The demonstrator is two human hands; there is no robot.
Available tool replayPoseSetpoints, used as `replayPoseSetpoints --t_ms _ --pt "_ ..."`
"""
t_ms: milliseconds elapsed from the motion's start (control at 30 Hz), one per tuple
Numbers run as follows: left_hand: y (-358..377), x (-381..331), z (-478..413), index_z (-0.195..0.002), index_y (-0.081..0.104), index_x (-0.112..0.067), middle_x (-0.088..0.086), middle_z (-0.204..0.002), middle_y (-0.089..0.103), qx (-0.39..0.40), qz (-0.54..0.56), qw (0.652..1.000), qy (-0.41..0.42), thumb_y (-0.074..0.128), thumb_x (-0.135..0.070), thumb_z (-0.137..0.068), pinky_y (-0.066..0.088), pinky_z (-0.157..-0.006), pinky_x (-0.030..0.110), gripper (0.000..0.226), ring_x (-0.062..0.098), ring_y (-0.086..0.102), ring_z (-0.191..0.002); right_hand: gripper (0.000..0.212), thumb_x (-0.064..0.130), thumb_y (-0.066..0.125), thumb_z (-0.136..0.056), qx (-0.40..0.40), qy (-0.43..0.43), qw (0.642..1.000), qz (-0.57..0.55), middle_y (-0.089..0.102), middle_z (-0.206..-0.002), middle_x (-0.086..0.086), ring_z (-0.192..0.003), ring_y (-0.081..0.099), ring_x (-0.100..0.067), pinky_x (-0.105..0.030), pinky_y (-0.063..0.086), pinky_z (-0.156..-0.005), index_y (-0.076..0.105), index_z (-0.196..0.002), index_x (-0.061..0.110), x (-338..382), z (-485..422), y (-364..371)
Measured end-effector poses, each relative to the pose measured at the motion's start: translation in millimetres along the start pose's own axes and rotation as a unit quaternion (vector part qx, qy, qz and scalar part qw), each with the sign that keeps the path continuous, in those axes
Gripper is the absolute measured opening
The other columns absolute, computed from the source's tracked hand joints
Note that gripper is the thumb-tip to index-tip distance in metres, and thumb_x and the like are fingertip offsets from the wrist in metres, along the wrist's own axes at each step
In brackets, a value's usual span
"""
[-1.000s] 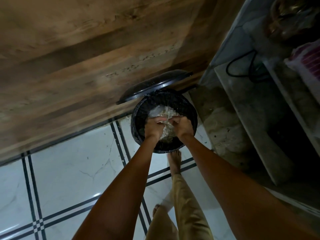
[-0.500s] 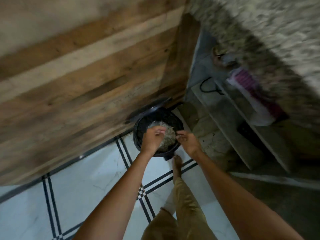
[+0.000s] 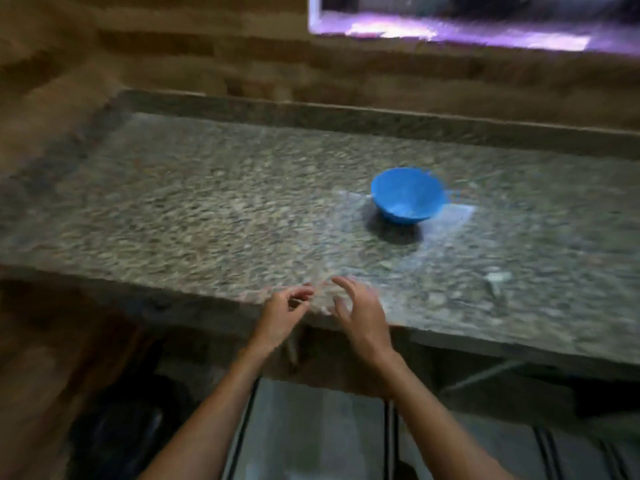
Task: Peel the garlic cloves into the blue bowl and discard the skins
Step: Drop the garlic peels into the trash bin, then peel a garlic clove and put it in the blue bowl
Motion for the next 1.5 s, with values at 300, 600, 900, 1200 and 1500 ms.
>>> replayPoseSetpoints --t_ms 300,600,900,1200,1500 --pt "164 -94 -79 -0.129 0.057 -0.015 0.012 -0.137 0.046 -0.042 -0.263 0.963 0.044 0.056 -0.013 -0.091 0.032 -0.102 0.031 0.038 0.03 0.042 -0.122 0.037 0.011 0.053 -0.092 -0.1 0.114 0.988 0.022 0.049 -0.137 -0.006 -0.134 0.036 -0.02 -0.037 0.023 -0.114 0.053 -0.129 0.011 -174 8 -153" --pt "144 -146 -97 -0.098 0.071 -0.004 0.003 -0.091 0.068 -0.174 -0.173 0.96 0.137 0.063 -0.003 -0.087 0.044 -0.069 0.014 0.014 0.018 0.064 -0.079 0.036 0.013 0.053 -0.093 -0.168 0.246 0.945 -0.133 0.055 -0.13 -0.001 -0.115 0.053 -0.02 -0.032 0.046 -0.092 0.054 -0.128 0.015 -239 -7 -205" --pt "163 -190 -182 -0.111 0.068 -0.006 0.016 -0.115 0.066 -0.123 -0.25 0.959 0.054 0.051 -0.003 -0.092 0.047 -0.091 0.035 0.026 0.029 0.061 -0.103 0.029 0.008 0.049 -0.094 -0.149 0.334 0.876 -0.315 0.062 -0.112 -0.006 -0.093 0.06 -0.019 -0.03 0.055 -0.08 0.056 -0.123 0.01 -264 -20 -192" --pt "301 -177 -86 -0.106 0.07 -0.014 -0.011 -0.092 0.063 0.064 0.022 0.998 -0.013 0.07 -0.021 -0.084 0.039 -0.066 -0.001 0.023 0.0 0.057 -0.079 0.022 0.007 0.045 -0.096 -0.142 0.369 0.821 -0.412 0.065 -0.104 -0.015 -0.089 0.063 -0.019 -0.014 0.053 -0.064 0.061 -0.111 0.0 -259 -24 -182" --pt "277 -166 -74 -0.106 0.071 -0.017 -0.004 -0.097 0.072 0.052 0.127 0.99 0.02 0.07 -0.013 -0.083 0.054 -0.075 0.017 0.023 -0.005 0.066 -0.084 0.021 0.013 0.046 -0.096 -0.1 0.316 0.756 -0.564 0.069 -0.097 -0.003 -0.083 0.067 -0.011 -0.024 0.056 -0.075 0.06 -0.112 0.01 -236 -24 -171"
Point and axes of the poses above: each hand's wrist, its own z-axis away from the middle knuckle, its own y-axis out of the palm, x = y × z, the point moved 4 cm from there along -z, towards the middle knuckle
